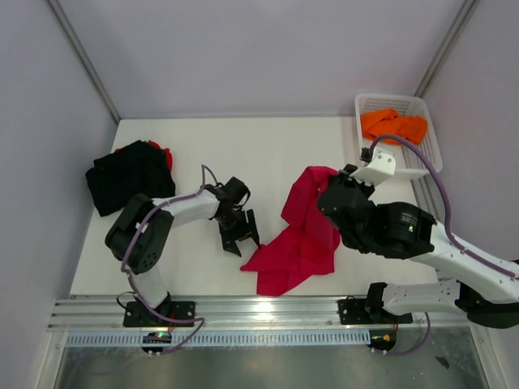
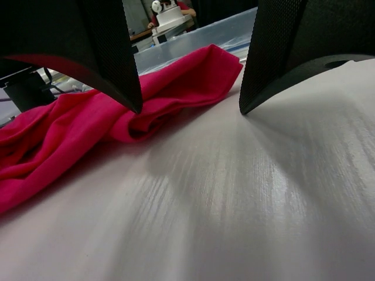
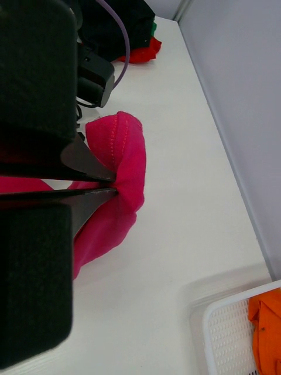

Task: Fold and stack the t-shirts
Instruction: Flatten out the tshirt

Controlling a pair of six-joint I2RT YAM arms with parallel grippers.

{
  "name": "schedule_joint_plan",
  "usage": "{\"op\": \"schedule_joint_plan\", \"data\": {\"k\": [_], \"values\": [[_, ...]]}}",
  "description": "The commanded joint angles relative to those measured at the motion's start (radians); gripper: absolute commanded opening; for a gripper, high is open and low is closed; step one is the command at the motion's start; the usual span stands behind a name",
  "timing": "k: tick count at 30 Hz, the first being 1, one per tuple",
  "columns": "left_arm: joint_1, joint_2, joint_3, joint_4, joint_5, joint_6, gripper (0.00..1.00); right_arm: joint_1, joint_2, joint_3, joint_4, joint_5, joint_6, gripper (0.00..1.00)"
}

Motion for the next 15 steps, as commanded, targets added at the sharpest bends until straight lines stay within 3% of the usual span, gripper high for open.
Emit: {"op": "schedule_joint_plan", "data": {"k": [1,15], "values": [[-0.018,0.010,-0.015,0.019,0.043,-0.030,0.70,0.000,-0.004,-0.006,0.003,0.061,0.067,0.09],[-0.042,-0.085,0.053,-0.084,0.021,-0.039,0.70,0.001,0.001,-0.050,-0.049,0.047,0.122,0.09]]}}
